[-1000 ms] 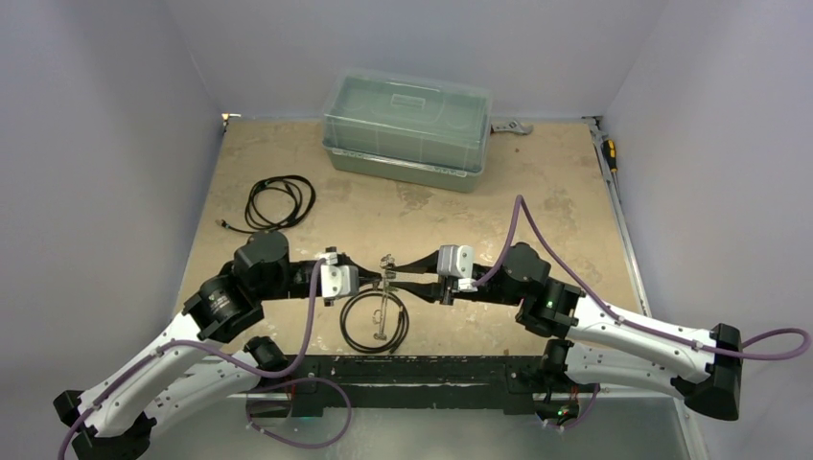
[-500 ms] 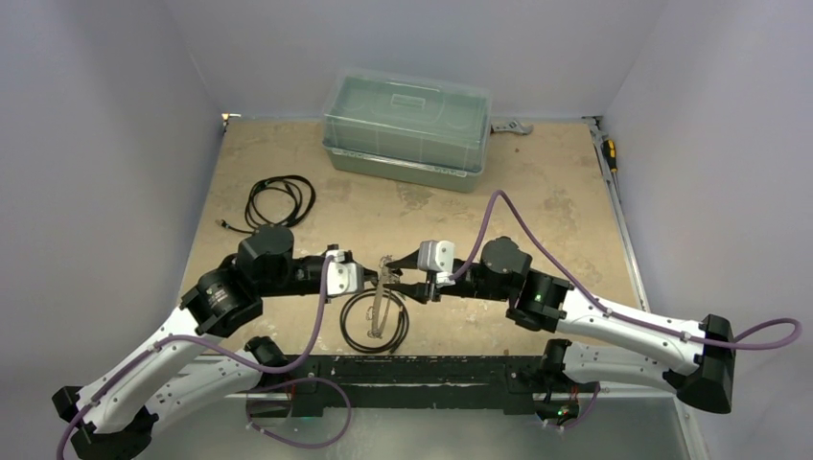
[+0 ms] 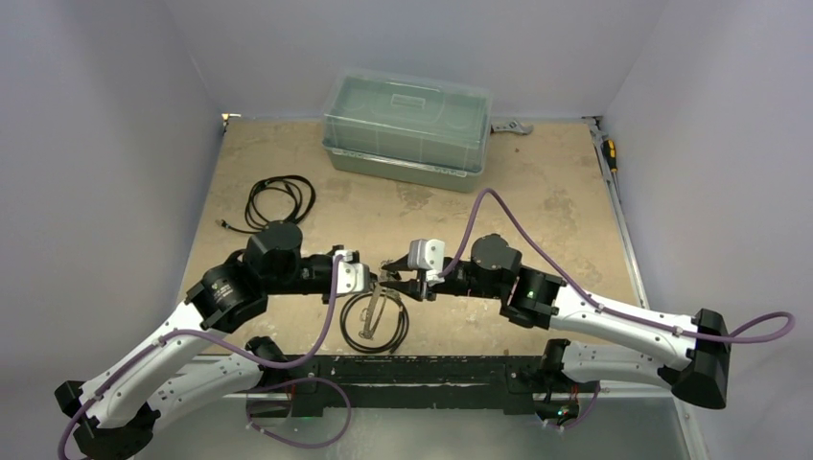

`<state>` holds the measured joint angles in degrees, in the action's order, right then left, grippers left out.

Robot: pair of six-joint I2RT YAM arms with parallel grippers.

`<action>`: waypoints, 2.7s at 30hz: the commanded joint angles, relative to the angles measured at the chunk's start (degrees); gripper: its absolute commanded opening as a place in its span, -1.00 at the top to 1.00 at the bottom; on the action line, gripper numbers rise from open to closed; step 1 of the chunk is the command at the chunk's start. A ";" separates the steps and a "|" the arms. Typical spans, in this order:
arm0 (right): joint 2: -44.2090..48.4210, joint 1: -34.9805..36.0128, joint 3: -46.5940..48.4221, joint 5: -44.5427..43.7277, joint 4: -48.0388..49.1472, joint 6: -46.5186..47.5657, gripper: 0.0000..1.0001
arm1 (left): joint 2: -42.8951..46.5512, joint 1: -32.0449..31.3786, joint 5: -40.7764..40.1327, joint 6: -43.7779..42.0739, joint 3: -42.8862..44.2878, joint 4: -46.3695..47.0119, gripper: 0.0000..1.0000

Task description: Put the keys on the keyring

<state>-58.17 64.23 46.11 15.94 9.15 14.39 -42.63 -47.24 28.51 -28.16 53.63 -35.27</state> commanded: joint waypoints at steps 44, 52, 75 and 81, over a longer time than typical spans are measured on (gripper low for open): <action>1.73 0.26 0.66 -2.85 3.35 0.36 1.00 | 15.59 0.31 -5.76 0.41 -4.89 10.93 -0.23; 3.88 0.29 -0.73 -2.42 5.15 -0.55 1.00 | 22.57 0.24 -5.41 -1.23 -10.56 13.83 -0.21; 5.56 0.29 -1.55 -1.11 6.06 -1.12 1.00 | 14.57 0.30 1.58 1.18 -15.35 24.98 0.33; 5.69 0.29 -1.62 -1.09 6.12 -1.12 1.00 | 13.55 0.30 2.60 1.33 -15.22 25.07 0.44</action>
<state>-53.87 64.49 44.49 14.46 11.22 13.72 -28.47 -46.92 28.91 -27.77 38.11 -12.93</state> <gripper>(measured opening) 0.008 0.291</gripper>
